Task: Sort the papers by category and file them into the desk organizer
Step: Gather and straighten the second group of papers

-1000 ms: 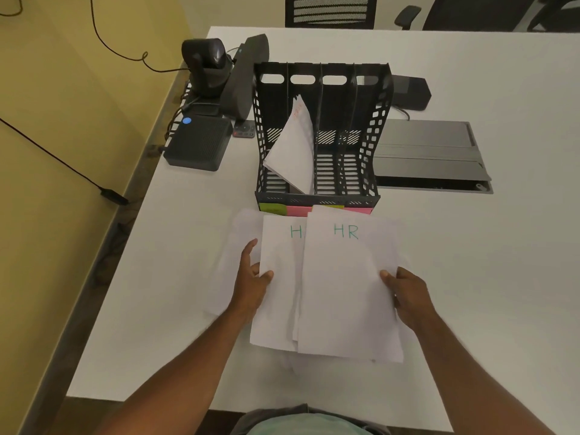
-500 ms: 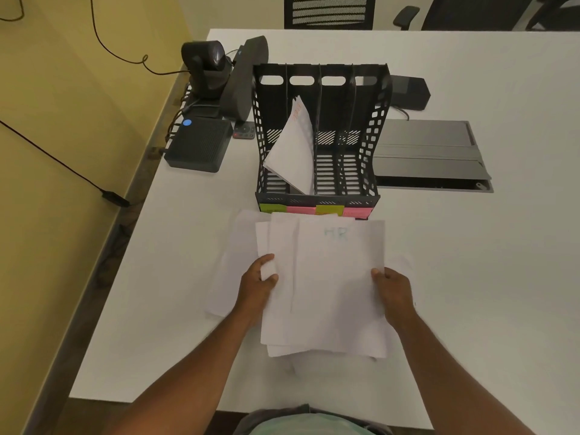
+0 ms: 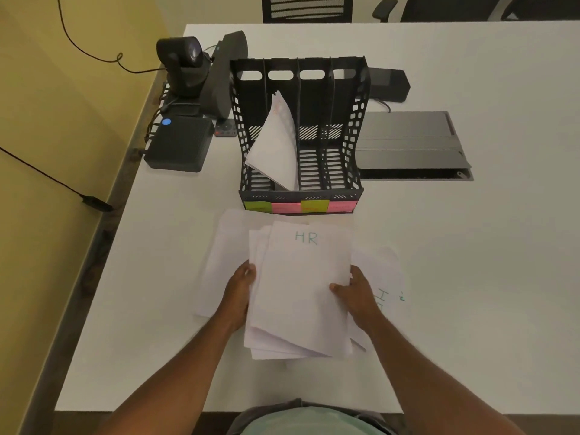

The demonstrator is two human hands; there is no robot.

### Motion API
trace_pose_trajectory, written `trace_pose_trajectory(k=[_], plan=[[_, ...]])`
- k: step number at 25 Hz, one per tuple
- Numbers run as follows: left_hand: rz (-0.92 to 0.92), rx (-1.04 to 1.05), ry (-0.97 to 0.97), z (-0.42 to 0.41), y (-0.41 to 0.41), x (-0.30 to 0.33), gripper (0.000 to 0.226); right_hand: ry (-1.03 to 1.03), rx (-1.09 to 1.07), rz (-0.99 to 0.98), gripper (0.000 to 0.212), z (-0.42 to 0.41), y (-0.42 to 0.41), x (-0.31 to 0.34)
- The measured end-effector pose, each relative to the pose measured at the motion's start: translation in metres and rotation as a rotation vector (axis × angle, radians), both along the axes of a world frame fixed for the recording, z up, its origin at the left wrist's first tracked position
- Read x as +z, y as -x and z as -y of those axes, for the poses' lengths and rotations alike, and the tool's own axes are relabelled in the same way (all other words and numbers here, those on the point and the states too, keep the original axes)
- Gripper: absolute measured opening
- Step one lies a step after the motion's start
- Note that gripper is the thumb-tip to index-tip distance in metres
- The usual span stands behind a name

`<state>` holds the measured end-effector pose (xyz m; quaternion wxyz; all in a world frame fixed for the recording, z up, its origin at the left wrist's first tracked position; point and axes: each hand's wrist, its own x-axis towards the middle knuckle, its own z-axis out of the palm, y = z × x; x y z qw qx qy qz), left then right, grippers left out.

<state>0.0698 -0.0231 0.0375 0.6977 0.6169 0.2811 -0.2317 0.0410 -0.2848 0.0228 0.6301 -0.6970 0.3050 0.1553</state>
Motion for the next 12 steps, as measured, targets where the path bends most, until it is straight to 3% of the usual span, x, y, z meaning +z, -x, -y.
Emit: trace_pose_trajectory(k=[2,4,6,7,9,10,12], plan=[[-0.019,-0.004,0.065,-0.007,0.000,-0.001,0.038,0.122,0.086,0.075,0.063,-0.016,0.001,0.003],[-0.051,0.013,0.022,-0.017,-0.002,-0.002,0.034,0.013,0.244,0.120,0.068,-0.026,0.001,0.007],[-0.082,0.060,-0.039,-0.030,-0.006,-0.003,0.037,-0.105,0.260,0.125,0.068,-0.018,0.001,0.008],[-0.081,0.092,-0.055,-0.039,-0.007,-0.003,0.040,-0.045,0.144,0.124,0.066,-0.009,-0.001,0.008],[-0.064,0.149,-0.054,-0.059,-0.009,-0.006,0.046,0.298,-0.198,-0.009,0.053,0.021,-0.003,0.003],[-0.057,0.156,-0.037,-0.067,-0.010,-0.006,0.047,0.452,-0.335,-0.150,0.049,0.038,0.000,-0.001],[-0.016,0.116,0.022,-0.074,-0.008,-0.003,0.042,0.531,-0.395,-0.447,0.049,0.059,0.004,-0.010]])
